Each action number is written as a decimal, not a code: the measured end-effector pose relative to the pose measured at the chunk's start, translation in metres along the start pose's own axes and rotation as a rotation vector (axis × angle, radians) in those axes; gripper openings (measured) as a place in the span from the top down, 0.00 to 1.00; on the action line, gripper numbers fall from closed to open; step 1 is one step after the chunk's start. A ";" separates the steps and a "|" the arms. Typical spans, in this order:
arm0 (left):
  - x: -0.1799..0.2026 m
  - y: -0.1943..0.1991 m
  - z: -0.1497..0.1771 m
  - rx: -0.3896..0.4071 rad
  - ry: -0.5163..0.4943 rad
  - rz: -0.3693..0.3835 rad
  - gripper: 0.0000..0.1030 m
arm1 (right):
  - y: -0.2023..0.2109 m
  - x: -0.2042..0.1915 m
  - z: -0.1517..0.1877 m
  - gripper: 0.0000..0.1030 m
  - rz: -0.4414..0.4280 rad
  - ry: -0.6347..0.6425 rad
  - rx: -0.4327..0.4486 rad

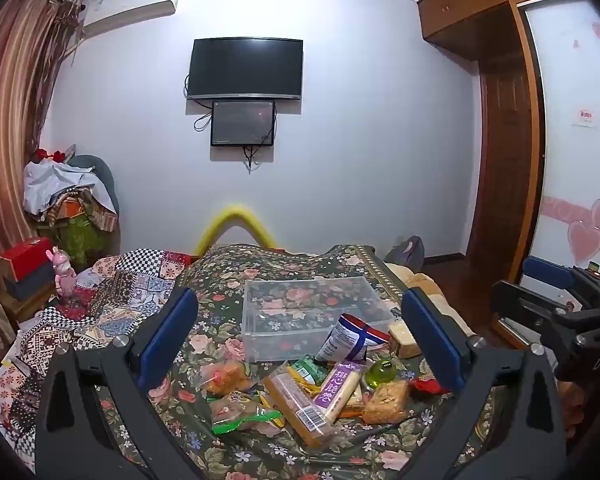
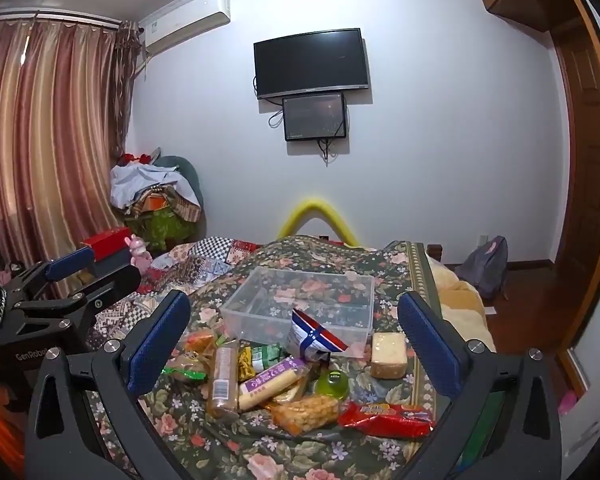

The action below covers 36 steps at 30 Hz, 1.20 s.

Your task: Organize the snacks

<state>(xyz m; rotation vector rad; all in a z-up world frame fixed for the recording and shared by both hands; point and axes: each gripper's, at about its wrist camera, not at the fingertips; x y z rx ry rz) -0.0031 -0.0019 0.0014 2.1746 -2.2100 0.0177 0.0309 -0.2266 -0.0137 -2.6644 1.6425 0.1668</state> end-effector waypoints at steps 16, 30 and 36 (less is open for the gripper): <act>0.005 0.000 -0.001 0.003 -0.001 0.012 0.00 | 0.002 0.003 -0.002 0.00 0.010 -0.014 0.018; 0.003 0.002 0.001 0.003 0.005 0.021 0.00 | 0.002 0.006 0.000 0.00 0.012 -0.025 0.024; 0.005 0.003 0.001 0.004 0.002 0.028 0.00 | 0.001 0.007 0.002 0.00 0.012 -0.032 0.025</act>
Point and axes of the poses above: each gripper's, at about its wrist camera, not at the fingertips, and y roughly against the way its jaws point, x to its right, z to its underside, and after that the axes turned 14 degrees about x, right-handed
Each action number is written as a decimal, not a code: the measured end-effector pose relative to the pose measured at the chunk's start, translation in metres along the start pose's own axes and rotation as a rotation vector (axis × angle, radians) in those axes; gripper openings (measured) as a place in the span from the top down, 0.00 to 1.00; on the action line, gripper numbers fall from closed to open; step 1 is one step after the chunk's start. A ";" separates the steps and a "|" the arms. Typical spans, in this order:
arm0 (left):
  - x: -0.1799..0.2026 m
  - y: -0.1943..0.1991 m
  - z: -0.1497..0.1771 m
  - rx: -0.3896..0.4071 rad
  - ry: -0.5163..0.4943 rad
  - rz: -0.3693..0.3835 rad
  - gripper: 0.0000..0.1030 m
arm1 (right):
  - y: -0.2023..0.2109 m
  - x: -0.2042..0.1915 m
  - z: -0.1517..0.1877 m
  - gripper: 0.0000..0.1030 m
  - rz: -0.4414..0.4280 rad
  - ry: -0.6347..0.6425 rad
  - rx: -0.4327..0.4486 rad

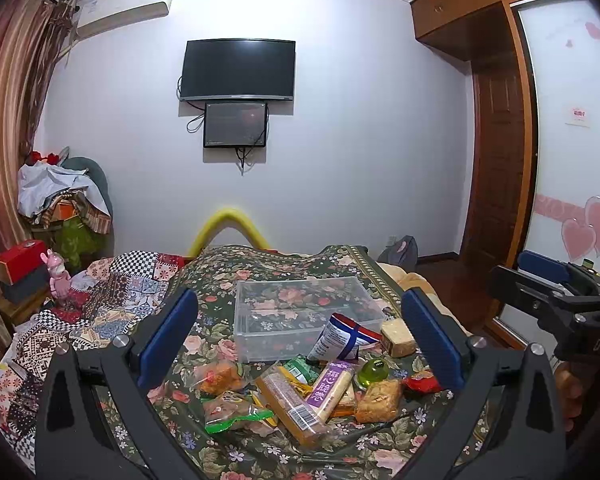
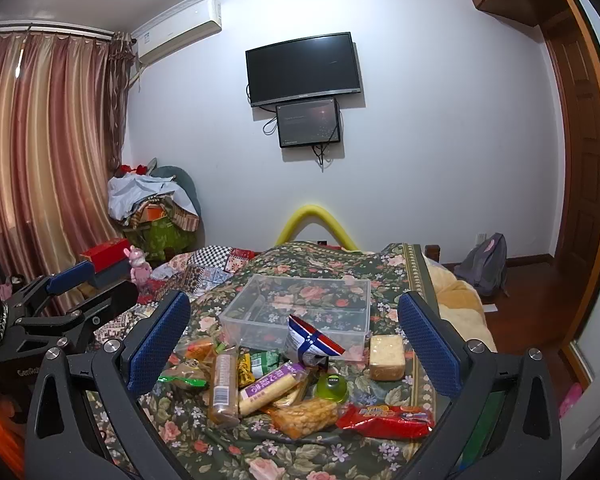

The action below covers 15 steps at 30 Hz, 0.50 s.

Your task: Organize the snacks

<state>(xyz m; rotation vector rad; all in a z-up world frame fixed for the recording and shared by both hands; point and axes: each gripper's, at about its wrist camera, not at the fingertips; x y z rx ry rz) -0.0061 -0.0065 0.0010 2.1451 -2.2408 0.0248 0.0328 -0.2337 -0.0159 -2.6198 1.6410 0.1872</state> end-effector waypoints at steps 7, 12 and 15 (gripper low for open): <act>0.000 -0.001 -0.001 0.000 0.001 0.002 0.00 | 0.001 0.000 0.001 0.00 0.000 -0.001 0.002; 0.000 -0.002 -0.002 0.002 -0.004 0.002 0.00 | 0.001 0.000 0.002 0.00 -0.001 -0.006 0.003; 0.000 -0.002 -0.001 0.001 -0.001 0.002 0.00 | 0.001 0.000 0.002 0.00 -0.001 -0.005 0.002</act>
Point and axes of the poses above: each gripper's, at about its wrist camera, not at the fingertips, and y roughly against the way its jaws point, x to its right, z to its underside, and after that the axes turned 14 degrees about x, right-handed
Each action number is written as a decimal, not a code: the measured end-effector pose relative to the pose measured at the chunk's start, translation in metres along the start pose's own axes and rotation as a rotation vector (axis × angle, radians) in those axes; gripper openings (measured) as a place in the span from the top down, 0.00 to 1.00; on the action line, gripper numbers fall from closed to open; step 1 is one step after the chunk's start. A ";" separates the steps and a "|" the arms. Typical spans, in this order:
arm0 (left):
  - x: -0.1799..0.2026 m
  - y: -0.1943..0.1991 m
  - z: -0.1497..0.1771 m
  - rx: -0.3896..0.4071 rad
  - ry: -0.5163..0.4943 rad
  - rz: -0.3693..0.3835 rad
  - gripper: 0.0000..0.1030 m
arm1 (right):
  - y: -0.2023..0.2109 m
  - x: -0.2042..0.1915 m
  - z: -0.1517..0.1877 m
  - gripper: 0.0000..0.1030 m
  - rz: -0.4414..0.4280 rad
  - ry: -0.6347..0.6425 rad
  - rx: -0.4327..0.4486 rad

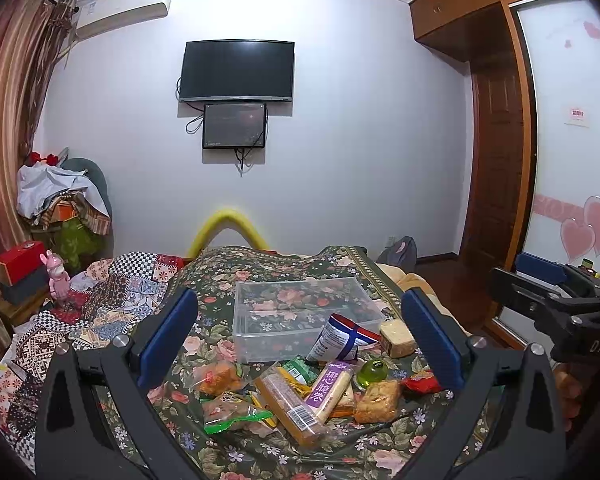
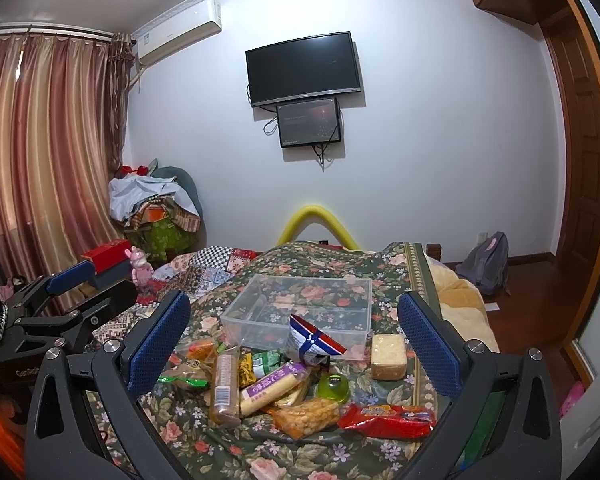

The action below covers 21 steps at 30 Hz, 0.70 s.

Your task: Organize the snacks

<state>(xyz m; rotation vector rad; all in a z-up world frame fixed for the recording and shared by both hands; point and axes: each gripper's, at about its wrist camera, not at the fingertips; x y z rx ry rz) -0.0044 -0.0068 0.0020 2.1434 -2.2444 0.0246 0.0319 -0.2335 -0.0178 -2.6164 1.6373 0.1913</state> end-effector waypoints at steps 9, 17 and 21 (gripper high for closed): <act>0.000 -0.001 0.003 -0.001 0.000 0.002 0.00 | 0.000 -0.002 0.001 0.00 0.003 0.003 0.003; -0.003 -0.007 0.010 -0.026 0.006 0.004 0.10 | -0.005 0.002 0.006 0.00 -0.007 -0.006 -0.016; -0.009 -0.014 0.018 -0.059 0.010 -0.001 0.16 | -0.013 0.007 0.014 0.02 -0.013 -0.018 -0.058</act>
Point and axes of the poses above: each gripper's, at about its wrist camera, not at the fingertips, and y roughly against the way its jaws point, x to its right, z to its underside, and after that the axes turned 14 degrees about x, right-handed
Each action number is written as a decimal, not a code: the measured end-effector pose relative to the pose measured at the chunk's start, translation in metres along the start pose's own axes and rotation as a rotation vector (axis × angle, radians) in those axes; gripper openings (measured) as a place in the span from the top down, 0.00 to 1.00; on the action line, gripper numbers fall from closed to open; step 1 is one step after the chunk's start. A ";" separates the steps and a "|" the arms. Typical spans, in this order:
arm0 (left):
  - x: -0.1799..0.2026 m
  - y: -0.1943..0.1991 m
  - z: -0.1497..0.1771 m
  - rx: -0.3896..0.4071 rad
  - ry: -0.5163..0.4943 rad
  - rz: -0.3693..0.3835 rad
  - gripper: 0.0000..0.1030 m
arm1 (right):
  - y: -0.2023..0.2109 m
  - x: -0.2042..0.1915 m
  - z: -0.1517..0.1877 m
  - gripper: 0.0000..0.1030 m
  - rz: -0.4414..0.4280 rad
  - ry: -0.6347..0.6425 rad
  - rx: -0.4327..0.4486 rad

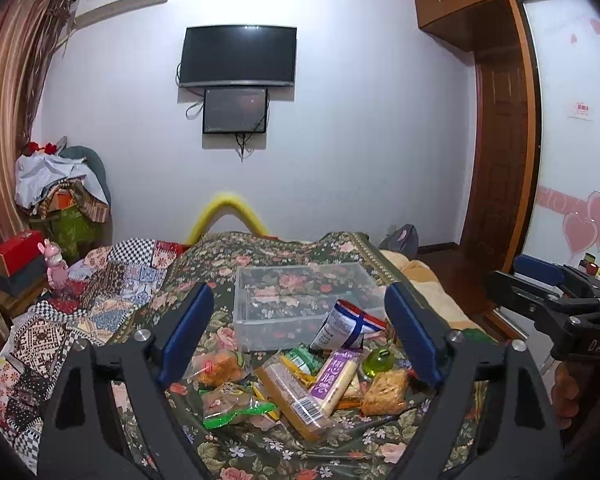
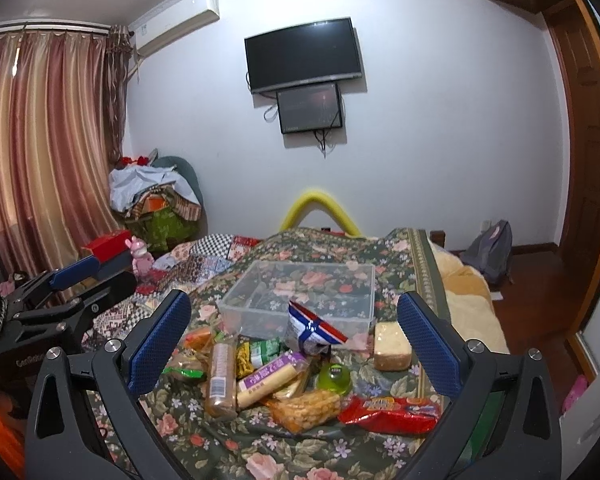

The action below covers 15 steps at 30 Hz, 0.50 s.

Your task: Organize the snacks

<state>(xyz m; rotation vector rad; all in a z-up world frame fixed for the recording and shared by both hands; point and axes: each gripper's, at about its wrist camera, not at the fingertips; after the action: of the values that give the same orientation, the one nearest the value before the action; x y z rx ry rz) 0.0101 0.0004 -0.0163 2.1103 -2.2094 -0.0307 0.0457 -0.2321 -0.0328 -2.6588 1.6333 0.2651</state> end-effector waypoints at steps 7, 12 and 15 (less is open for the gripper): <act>-0.021 -0.018 0.026 -0.098 -0.020 -0.040 0.24 | -0.014 0.016 0.022 0.12 0.015 0.010 -0.093; -0.041 -0.033 0.053 -0.198 -0.043 -0.086 0.27 | -0.023 0.033 0.047 0.18 0.052 0.006 -0.188; -0.052 -0.043 0.070 -0.254 -0.032 -0.101 0.27 | -0.029 0.043 0.061 0.20 0.077 -0.007 -0.245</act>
<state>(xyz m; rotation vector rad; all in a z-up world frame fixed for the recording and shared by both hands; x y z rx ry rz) 0.0499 0.0473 -0.0920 2.0894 -1.9906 -0.3346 0.0824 -0.2508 -0.1013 -2.7620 1.8122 0.5074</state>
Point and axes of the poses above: each gripper's, at about its wrist camera, not at the fingertips, and y roughly against the way its jaws point, x to its right, z to its underside, and after that the axes turned 14 degrees about x, right-handed
